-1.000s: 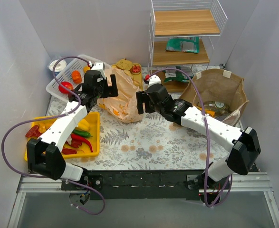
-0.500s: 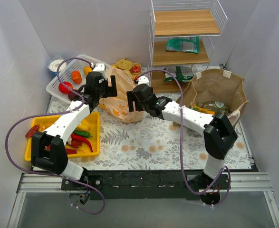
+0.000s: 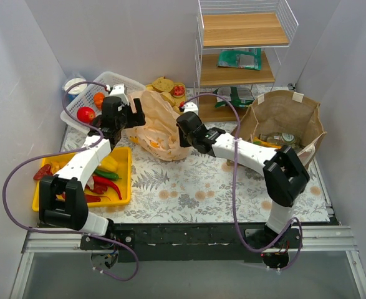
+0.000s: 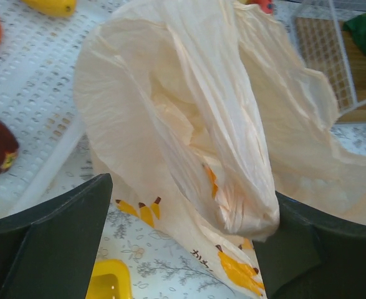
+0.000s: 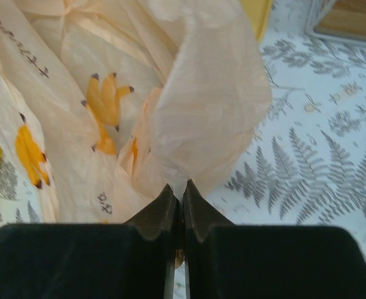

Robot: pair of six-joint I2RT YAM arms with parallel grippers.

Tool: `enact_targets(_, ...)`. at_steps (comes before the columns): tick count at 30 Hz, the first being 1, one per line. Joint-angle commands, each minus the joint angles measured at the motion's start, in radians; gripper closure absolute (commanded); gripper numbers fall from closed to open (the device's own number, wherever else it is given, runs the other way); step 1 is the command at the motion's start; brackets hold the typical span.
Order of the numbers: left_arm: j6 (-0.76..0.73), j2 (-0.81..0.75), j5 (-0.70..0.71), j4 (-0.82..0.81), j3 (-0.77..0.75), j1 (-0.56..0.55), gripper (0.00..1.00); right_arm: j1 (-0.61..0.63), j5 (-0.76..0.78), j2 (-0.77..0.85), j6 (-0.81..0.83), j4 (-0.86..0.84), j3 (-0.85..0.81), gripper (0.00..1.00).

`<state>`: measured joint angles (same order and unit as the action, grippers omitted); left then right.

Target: Place the mixed food into the grocery bags and tie them

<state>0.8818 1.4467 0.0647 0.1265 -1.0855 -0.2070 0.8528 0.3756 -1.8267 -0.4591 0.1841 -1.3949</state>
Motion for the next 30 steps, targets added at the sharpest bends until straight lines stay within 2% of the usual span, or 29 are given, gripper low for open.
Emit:
enact_targets(1,0.057,-0.098,-0.147,-0.013,0.033,-0.009,0.15,0.0,-0.001,0.194,0.046,0.069,0.1,0.89)
enact_targets(5,0.04,-0.161,-0.125,-0.002,0.056,-0.083,0.11,0.0,0.0,0.355,0.033,0.147,0.291,0.9)
enact_targets(8,0.031,-0.149,-0.121,0.004,0.053,-0.14,0.11,0.0,0.0,0.478,0.004,0.152,0.406,0.9)
enact_targets(10,0.04,-0.138,-0.141,0.004,0.05,-0.16,0.14,0.0,0.003,0.55,-0.021,0.149,0.454,0.9)
enact_targets(12,0.033,-0.12,-0.134,0.022,0.041,-0.198,0.25,0.0,0.017,0.589,-0.035,0.149,0.508,0.9)
enact_targets(15,0.039,-0.124,-0.123,0.09,0.042,-0.251,0.29,0.0,0.043,0.636,-0.052,0.161,0.537,0.9)
enact_targets(18,0.058,-0.172,-0.147,0.093,0.114,-0.276,0.34,0.0,0.083,0.655,-0.047,0.187,0.539,0.9)
enact_targets(20,0.074,-0.226,-0.177,0.081,0.169,-0.276,0.41,0.0,0.112,0.652,-0.038,0.207,0.53,0.9)
enact_targets(21,0.072,-0.241,-0.19,0.075,0.186,-0.276,0.46,0.0,0.118,0.649,-0.036,0.221,0.522,0.87)
enact_targets(22,0.062,-0.268,-0.21,0.068,0.212,-0.278,0.66,0.0,0.132,0.641,-0.03,0.238,0.499,0.84)
enact_targets(23,0.059,-0.278,-0.224,0.067,0.222,-0.278,0.77,0.0,0.132,0.638,-0.02,0.285,0.476,0.78)
enact_targets(24,0.059,-0.287,-0.232,0.064,0.231,-0.278,0.86,0.002,0.129,0.635,0.014,0.314,0.453,0.6)
enact_targets(26,0.052,-0.293,-0.256,0.068,0.246,-0.279,1.0,0.026,0.152,0.635,0.059,0.363,0.372,0.44)
enact_targets(27,0.057,-0.293,-0.266,0.07,0.248,-0.279,1.0,0.043,0.184,0.638,0.095,0.402,0.347,0.36)
enact_targets(30,0.082,-0.29,-0.315,0.07,0.246,-0.279,1.0,0.126,0.314,0.649,0.143,0.457,0.232,0.31)
